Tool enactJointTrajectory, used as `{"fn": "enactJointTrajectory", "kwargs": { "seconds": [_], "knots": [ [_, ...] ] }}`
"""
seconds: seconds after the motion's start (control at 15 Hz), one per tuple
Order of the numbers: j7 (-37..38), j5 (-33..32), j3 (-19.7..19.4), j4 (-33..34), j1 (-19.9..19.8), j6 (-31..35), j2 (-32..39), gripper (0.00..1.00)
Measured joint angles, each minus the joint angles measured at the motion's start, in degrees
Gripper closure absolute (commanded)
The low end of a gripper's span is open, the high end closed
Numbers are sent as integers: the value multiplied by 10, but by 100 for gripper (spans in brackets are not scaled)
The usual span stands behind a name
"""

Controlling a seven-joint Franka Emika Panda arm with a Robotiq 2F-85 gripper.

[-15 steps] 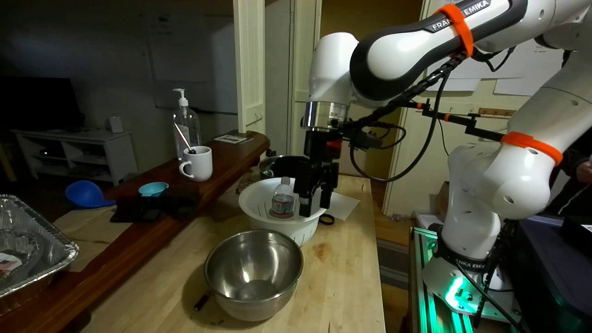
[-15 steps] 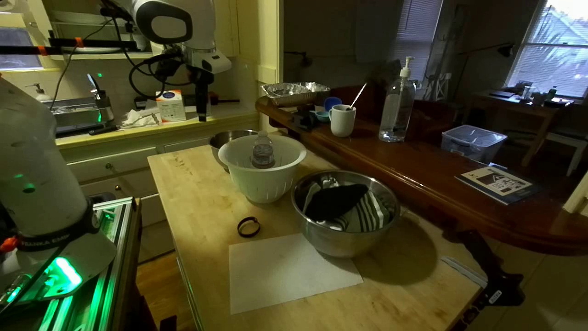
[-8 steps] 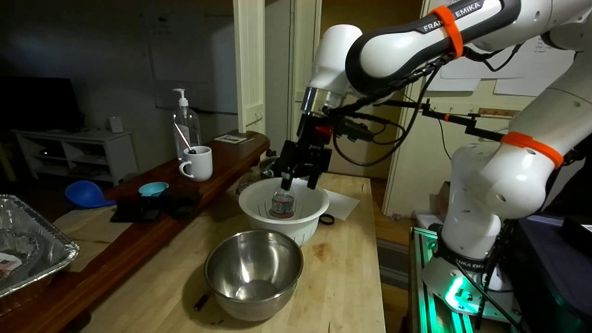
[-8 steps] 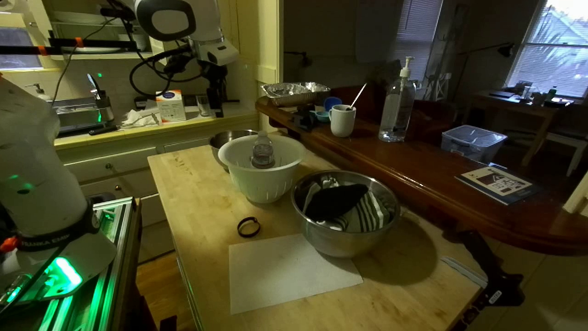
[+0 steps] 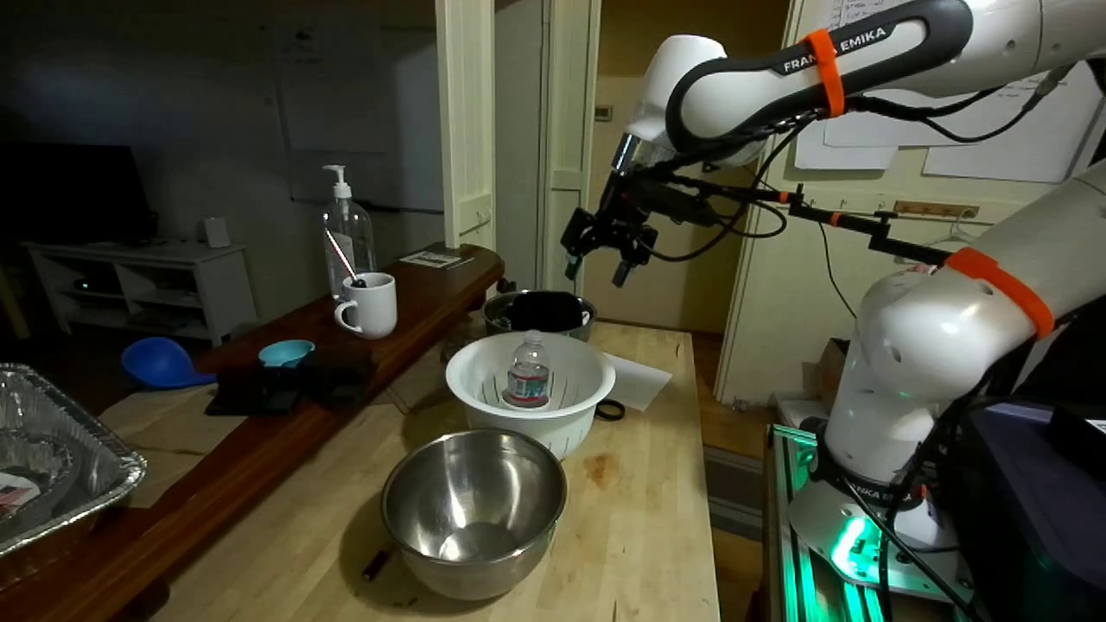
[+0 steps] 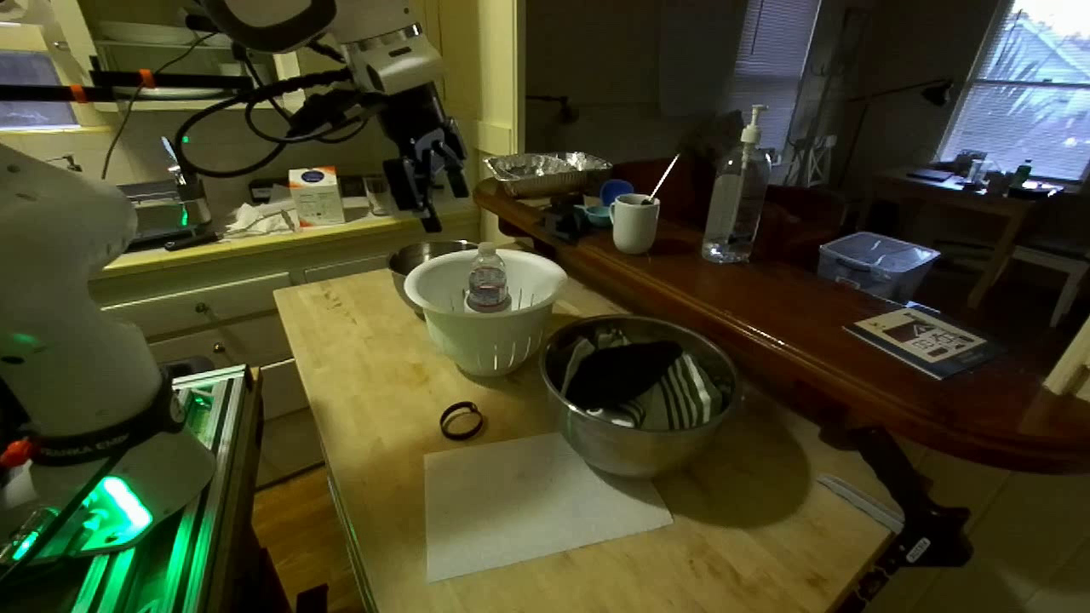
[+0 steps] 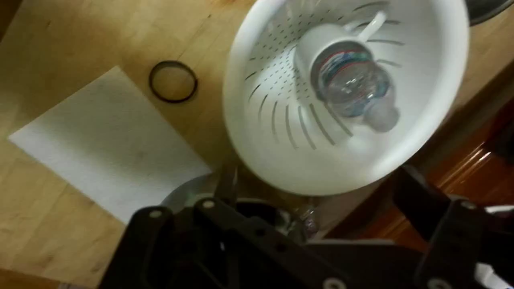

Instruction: Remove the towel from the silver bowl on the right and put it on the upper counter.

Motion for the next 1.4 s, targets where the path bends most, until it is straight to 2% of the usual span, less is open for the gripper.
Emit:
{"fn": "enactJointTrajectory", "kwargs": {
  "seconds": [0.4, 0.53, 0.73, 0.93, 1.13, 1.27, 1.4],
  "knots": [
    [13, -165, -24, -20, -165, -3, -27, 0],
    [37, -202, -17, -21, -201, -3, -26, 0],
    [51, -210, -8, -21, -207, -3, -26, 0],
    [48, -211, -26, -15, -203, -2, -22, 0],
    [19, -219, -82, 24, -217, -10, 17, 0],
    [-13, -225, -122, 74, -230, -30, 71, 0],
    [-36, -239, -141, 139, -235, -62, 136, 0]
  ]
}}
